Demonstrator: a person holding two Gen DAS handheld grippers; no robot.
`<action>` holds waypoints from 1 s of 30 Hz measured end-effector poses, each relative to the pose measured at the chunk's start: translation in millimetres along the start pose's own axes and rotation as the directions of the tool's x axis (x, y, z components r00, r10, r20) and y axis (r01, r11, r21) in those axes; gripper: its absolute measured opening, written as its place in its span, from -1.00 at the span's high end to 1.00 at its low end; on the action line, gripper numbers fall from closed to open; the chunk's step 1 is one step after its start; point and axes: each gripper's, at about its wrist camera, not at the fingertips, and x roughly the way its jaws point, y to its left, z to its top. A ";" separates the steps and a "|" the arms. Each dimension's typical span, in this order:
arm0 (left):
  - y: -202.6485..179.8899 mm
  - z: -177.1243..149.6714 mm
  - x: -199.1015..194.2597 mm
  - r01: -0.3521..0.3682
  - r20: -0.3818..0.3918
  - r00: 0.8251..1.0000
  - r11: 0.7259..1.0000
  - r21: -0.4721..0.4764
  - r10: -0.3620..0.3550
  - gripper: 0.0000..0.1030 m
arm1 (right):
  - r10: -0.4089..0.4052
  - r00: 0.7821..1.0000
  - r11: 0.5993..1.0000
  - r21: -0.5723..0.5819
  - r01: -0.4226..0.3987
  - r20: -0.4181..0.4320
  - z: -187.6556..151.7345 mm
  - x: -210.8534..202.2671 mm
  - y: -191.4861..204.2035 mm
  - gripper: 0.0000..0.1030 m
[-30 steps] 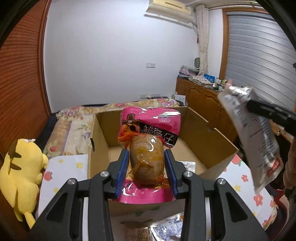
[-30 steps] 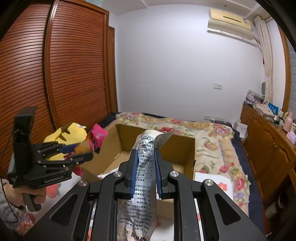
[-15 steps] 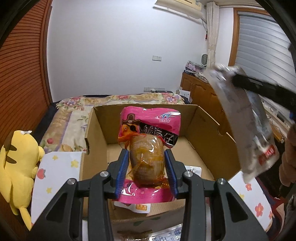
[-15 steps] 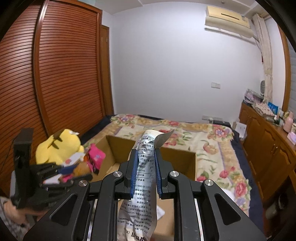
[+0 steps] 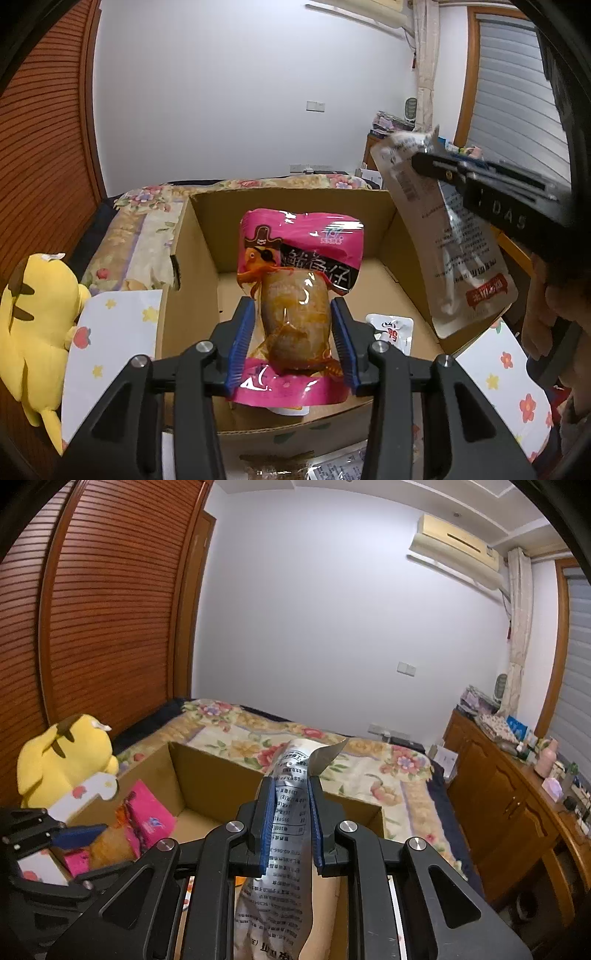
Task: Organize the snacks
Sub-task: 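Open both tools to release the packets into the box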
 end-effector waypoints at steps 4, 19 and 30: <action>0.6 -2.1 0.3 -0.008 -0.005 1.000 1.000 0.000 0.008 0.16 | 0.004 0.999 1.000 -0.002 -0.004 -0.038 -8.5 7.2 -0.2 0.71; -2.7 -16.1 -18.3 -0.019 0.038 0.999 0.999 0.027 0.018 -0.14 | 0.043 0.990 0.999 0.036 -0.039 -0.136 -44.2 20.7 -6.4 0.93; -18.5 -35.9 -45.9 0.008 0.099 0.995 0.996 0.092 -0.017 -0.51 | 0.141 0.981 0.987 0.098 -0.129 -0.132 -63.9 -2.8 -11.3 0.92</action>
